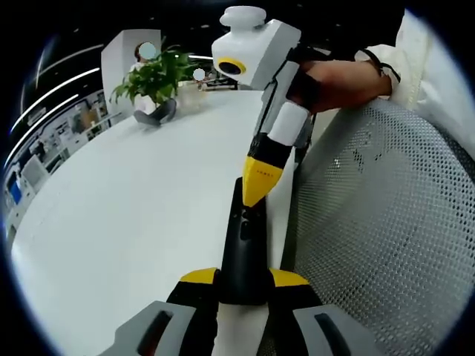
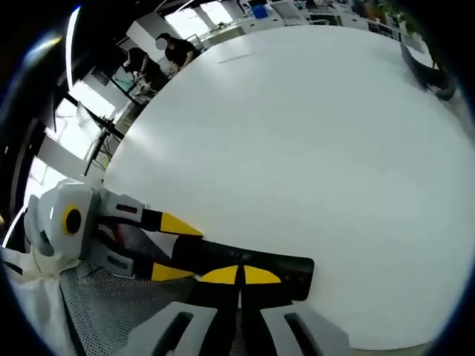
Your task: Press the specified remote control buttons in sequence, fully releasing each button before pressing the next.
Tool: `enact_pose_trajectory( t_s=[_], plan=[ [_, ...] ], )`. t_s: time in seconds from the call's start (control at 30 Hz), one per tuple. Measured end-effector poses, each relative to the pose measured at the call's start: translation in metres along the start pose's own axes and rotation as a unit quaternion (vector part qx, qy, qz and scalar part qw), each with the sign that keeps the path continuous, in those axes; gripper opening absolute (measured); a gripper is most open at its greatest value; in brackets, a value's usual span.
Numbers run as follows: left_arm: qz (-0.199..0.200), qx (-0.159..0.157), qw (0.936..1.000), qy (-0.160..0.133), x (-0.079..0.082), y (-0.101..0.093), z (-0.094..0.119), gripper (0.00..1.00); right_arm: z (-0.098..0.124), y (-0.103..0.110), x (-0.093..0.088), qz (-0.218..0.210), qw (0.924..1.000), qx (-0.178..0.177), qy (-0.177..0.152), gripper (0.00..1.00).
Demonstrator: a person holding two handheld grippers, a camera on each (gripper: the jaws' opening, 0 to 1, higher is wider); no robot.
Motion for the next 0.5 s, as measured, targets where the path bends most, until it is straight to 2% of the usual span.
enact_pose_trajectory(
  t_s=[0.1, 0.33, 0.5],
  plan=[
    [0.000, 0.000, 1.0000, 0.000, 0.0000, 0.0001, -0.0001, 0.25, 0.0010, -0.0004, 0.0000, 0.003, 1.0000, -0.002, -0.003, 0.00],
    [0.000, 0.000, 1.0000, -0.001, -0.0003, 0.0001, -0.0001, 0.25, 0.0014, -0.0031, -0.0008, -0.027, 0.9995, 0.010, -0.007, 0.00],
    [0.001, -0.001, 1.0000, -0.001, -0.0004, -0.0004, 0.0000, 0.25, 0.0008, -0.0031, -0.0019, -0.020, 0.9997, 0.013, -0.009, 0.00]
  ],
)
Point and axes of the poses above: the point that each gripper's makers call its tool centre point, and the gripper's own axes: z roughly backward along the fingers, y roughly to its left, x roughly out of its top, the point moved 9 cm from there along z, roughly backward along the fingers, and after that the axes turned 3 degrees about -z, right-handed, at the moved point
